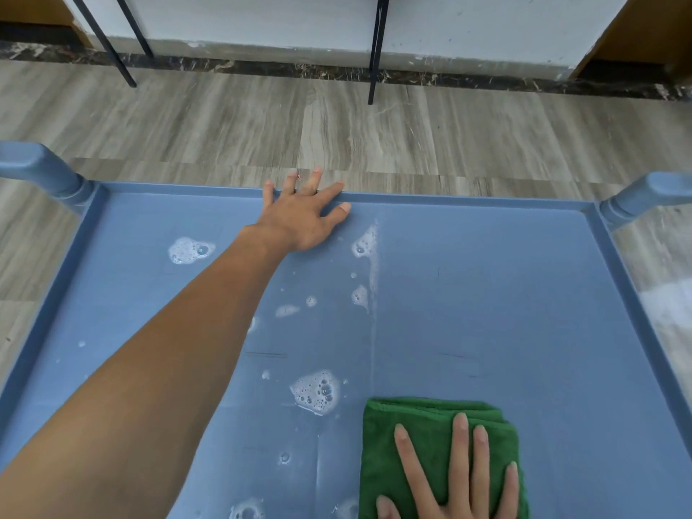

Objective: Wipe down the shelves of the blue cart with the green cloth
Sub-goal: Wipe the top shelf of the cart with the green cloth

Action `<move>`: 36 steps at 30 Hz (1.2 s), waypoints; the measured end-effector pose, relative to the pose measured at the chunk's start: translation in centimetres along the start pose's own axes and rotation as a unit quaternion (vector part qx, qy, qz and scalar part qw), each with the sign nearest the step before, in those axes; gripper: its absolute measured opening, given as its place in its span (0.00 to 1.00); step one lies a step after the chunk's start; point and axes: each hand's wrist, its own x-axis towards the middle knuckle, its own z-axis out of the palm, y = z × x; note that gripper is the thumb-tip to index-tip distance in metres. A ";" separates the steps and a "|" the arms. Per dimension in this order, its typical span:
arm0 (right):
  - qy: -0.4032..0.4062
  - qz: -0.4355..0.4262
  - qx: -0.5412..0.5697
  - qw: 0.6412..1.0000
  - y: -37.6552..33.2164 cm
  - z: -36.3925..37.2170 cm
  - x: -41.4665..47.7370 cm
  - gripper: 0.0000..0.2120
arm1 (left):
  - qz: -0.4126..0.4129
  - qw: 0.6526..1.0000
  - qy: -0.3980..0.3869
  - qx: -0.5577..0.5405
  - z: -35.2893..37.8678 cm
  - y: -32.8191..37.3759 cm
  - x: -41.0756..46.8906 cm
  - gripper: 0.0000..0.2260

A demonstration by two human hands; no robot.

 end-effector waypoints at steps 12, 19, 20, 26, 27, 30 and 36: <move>-0.061 0.028 0.023 0.998 -3.1 -0.5 16.2 0.33 | 0.037 0.999 -0.012 -0.025 0.1 -0.7 0.4 0.24; -0.078 0.044 0.043 0.995 -4.5 0.3 26.0 0.33 | 0.058 0.997 -0.046 -0.012 -0.9 -1.2 0.3 0.24; -0.078 0.047 0.043 0.995 -4.8 0.4 27.0 0.33 | 0.063 0.997 -0.049 -0.012 -1.0 -1.3 0.3 0.24; -0.072 0.054 0.036 0.995 -5.3 0.4 29.0 0.34 | 0.067 0.996 -0.041 0.053 -1.0 -2.1 -0.9 0.26; -0.070 0.055 0.037 0.995 -5.3 0.3 28.9 0.34 | 0.048 0.997 -0.031 0.059 -0.6 -2.4 -1.5 0.26; -0.076 0.052 0.038 0.995 -5.4 0.2 28.5 0.33 | 0.020 0.997 -0.019 0.071 0.6 -3.0 -3.0 0.26; -0.076 0.028 0.042 0.996 -5.0 0.0 25.0 0.33 | 0.021 0.999 -0.002 0.046 0.7 -3.0 -2.8 0.27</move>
